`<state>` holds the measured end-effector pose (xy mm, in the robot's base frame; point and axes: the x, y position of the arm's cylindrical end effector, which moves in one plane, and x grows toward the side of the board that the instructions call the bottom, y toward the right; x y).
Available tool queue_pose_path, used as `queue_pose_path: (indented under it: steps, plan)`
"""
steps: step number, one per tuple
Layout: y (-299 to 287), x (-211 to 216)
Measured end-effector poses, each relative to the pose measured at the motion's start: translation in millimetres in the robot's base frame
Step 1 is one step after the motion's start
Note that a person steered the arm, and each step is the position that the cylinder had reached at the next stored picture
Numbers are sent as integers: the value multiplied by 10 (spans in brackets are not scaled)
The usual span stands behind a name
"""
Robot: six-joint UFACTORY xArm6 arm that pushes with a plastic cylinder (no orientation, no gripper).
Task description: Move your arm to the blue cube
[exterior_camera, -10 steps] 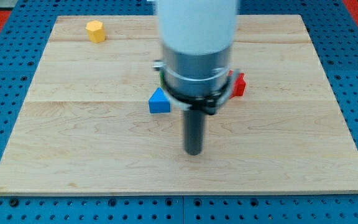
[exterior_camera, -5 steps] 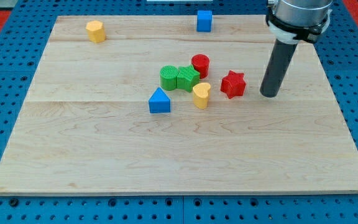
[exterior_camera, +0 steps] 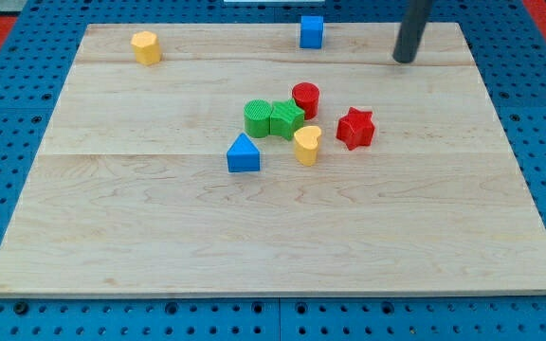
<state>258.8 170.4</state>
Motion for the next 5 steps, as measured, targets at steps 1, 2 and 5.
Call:
queue_pose_path:
  steps: [1,2,5]
  plan:
    - [-122,-131]
    - [-242,-253]
    - [-973,-478]
